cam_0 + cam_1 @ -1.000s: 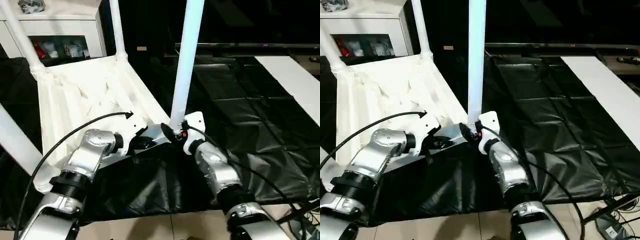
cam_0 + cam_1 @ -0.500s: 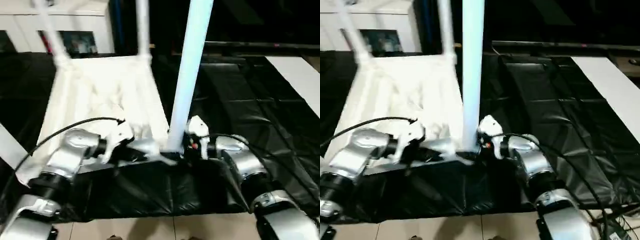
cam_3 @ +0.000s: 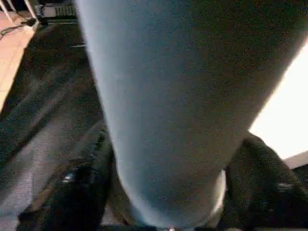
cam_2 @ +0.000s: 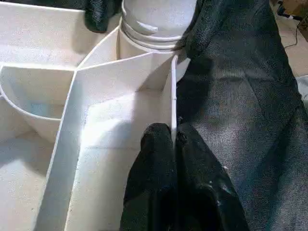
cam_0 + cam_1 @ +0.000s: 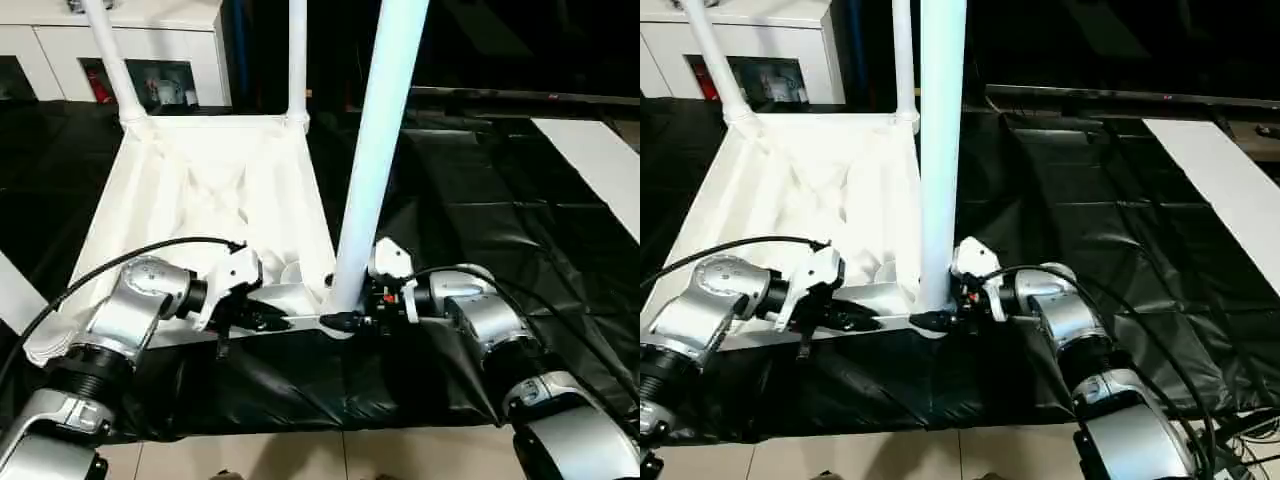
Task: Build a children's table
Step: Rotate leg to tighten
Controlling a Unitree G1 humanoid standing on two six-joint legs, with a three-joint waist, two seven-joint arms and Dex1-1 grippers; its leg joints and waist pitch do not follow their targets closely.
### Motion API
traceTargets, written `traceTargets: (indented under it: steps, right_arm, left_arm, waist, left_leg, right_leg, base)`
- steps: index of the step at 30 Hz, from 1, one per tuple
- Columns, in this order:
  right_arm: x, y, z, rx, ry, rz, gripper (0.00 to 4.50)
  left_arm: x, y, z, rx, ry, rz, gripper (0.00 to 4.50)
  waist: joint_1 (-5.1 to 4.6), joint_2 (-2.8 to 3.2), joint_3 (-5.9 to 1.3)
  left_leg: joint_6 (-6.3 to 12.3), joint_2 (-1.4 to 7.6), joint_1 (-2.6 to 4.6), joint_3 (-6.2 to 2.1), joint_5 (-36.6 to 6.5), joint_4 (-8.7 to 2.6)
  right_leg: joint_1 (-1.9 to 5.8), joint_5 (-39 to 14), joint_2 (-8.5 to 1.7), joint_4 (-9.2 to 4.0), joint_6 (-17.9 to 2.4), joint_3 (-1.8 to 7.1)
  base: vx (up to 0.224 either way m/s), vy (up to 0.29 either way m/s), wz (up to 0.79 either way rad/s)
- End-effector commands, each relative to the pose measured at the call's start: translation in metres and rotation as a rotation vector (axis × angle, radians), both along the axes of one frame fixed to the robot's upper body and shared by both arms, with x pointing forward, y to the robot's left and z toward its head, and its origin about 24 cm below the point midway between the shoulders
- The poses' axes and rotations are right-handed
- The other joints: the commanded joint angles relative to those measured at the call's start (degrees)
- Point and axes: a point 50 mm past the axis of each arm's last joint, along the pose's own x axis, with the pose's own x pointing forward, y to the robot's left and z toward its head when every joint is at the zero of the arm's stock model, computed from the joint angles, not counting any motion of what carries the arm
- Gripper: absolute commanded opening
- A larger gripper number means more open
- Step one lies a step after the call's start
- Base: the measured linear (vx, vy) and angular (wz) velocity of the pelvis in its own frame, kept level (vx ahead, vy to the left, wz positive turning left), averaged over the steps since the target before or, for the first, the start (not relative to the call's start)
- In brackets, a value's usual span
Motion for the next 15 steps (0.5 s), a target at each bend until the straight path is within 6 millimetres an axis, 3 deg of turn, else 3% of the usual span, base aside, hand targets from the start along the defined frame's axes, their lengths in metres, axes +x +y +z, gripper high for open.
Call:
traceTargets:
  steps: [1,6,7,10,11,13,14,15]
  right_arm:
    - [-0.001,0.001,-0.006,-0.033,0.025,-0.006,3.08]
    - [0.003,0.005,-0.013,-0.024,0.000,-0.159,2.75]
    - [0.005,0.009,-0.017,-0.012,-0.016,-0.280,2.71]
    - [0.009,0.022,-0.024,0.057,0.014,-0.534,2.68]
    - [0.009,0.022,-0.024,0.057,0.014,-0.534,2.68]
    - [0.009,0.034,-0.027,0.091,0.035,-0.666,2.67]
    - [0.009,0.034,-0.027,0.091,0.035,-0.666,2.67]
    - [0.008,0.045,-0.028,0.104,0.046,-0.718,2.67]
  left_arm:
    - [-0.005,-0.012,0.000,-0.049,0.034,-0.089,0.00]
    - [-0.001,-0.014,-0.004,-0.027,0.013,-0.005,0.00]
    - [0.004,-0.022,-0.006,-0.026,-0.013,0.055,0.00]
    - [0.011,-0.045,-0.008,-0.046,-0.055,0.142,0.00]
    - [0.011,-0.045,-0.008,-0.046,-0.055,0.142,0.00]
    - [0.013,-0.063,-0.009,-0.071,-0.071,0.175,0.00]
    - [0.013,-0.063,-0.009,-0.071,-0.071,0.175,0.00]
    - [0.013,-0.074,-0.010,-0.085,-0.077,0.195,0.00]
  waist:
    - [0.07,0.38,-3.82]
    - [-0.15,0.45,-3.58]
    - [-0.41,0.05,-3.47]
    - [-0.46,0.18,-3.15]
    - [-0.72,0.30,-2.82]
    - [-0.94,0.02,-2.95]
    - [-1.03,-0.02,-2.88]
    - [-0.98,0.15,-2.97]
  left_leg:
    - [4.27,0.57,-0.20,0.64,-5.7,-3.60]
    - [2.93,0.56,-0.18,0.55,-7.4,-3.86]
    - [2.04,0.57,-0.06,0.49,-9.0,-4.03]
    - [0.44,0.49,0.18,0.34,-11.2,-4.34]
    - [-0.37,0.47,0.31,0.24,-13.4,-4.58]
    - [-0.62,0.26,0.39,0.11,-14.8,-4.55]
    - [-0.39,0.14,0.57,0.11,-15.3,-4.53]
    - [-0.11,0.12,0.59,0.03,-15.3,-4.54]
  right_leg:
    - [3.70,-3.9,-2.91,-3.47,-15.0,3.18]
    - [3.56,-6.9,-3.01,-3.84,-14.3,3.25]
    - [3.40,-10.2,-3.07,-4.22,-13.2,3.29]
    - [3.32,-16.1,-3.13,-4.95,-11.1,3.31]
    - [3.06,-20.0,-3.11,-5.50,-9.7,3.26]
    - [2.99,-23.1,-3.13,-5.78,-8.2,3.25]
    - [2.74,-24.7,-3.11,-6.11,-7.5,3.28]
    - [2.74,-25.5,-3.22,-6.20,-7.0,3.30]
  base:
    - [0.000,0.000,0.00]
    - [0.000,0.000,0.00]
    - [0.000,0.000,0.00]
    - [0.000,0.000,0.00]
    - [0.000,0.000,0.00]
    - [0.000,0.000,0.00]
    - [0.000,0.000,0.00]
    - [0.000,0.000,0.00]
